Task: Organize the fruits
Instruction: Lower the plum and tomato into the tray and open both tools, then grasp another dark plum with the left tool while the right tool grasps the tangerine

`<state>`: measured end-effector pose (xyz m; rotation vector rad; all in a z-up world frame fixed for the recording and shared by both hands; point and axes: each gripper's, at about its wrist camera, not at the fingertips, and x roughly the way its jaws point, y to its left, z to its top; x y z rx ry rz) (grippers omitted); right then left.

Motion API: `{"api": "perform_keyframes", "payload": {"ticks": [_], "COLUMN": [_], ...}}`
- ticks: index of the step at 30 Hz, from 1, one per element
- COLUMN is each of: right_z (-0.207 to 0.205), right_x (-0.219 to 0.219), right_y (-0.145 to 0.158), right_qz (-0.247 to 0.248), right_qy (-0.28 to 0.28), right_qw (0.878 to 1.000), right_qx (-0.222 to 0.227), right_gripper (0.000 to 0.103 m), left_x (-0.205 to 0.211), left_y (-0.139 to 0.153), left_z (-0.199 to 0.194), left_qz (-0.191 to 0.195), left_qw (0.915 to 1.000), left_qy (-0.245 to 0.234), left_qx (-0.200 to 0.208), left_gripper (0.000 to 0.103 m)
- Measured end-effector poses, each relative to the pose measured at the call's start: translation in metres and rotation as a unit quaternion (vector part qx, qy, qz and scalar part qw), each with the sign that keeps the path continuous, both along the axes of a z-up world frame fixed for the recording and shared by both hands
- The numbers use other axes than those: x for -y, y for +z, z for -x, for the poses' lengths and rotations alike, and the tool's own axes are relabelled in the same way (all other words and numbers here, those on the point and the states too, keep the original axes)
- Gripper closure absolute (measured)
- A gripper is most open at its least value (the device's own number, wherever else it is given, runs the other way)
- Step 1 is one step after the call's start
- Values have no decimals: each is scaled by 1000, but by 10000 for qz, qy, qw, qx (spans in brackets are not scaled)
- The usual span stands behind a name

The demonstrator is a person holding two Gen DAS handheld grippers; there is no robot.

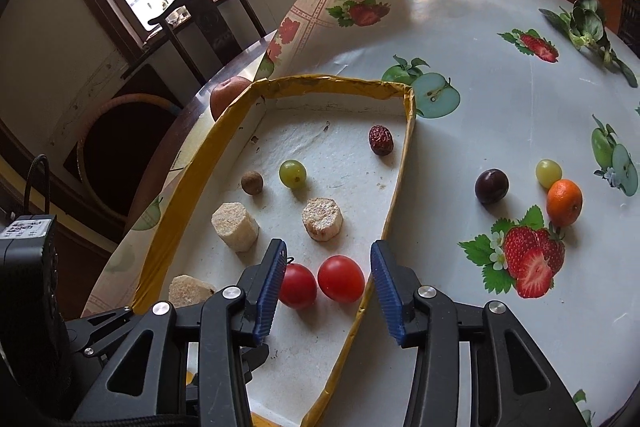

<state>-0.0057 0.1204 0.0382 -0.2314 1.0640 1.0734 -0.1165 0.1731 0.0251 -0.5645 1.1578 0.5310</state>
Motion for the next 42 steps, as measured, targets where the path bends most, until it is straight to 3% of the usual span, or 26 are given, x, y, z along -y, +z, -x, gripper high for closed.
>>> {"api": "perform_keyframes", "payload": {"ticks": [10, 26, 42], "right_z": [-9, -40, -80], "right_x": [53, 120, 124], "right_y": [13, 4, -12], "right_qz": [-146, -57, 105], "right_qy": [-404, -1164, -1395], "right_qw": [9991, 9932, 9902], "right_qx": [-32, -70, 12], "right_gripper": [57, 57, 57], "left_x": [8, 33, 37], "left_y": [9, 26, 38], "left_z": [0, -25, -79], "left_qz": [-42, -4, 21], "left_qw": [10000, 9991, 9974], "left_qy": [-31, -347, -608], "left_qx": [58, 246, 393], "left_gripper": [50, 50, 50]}}
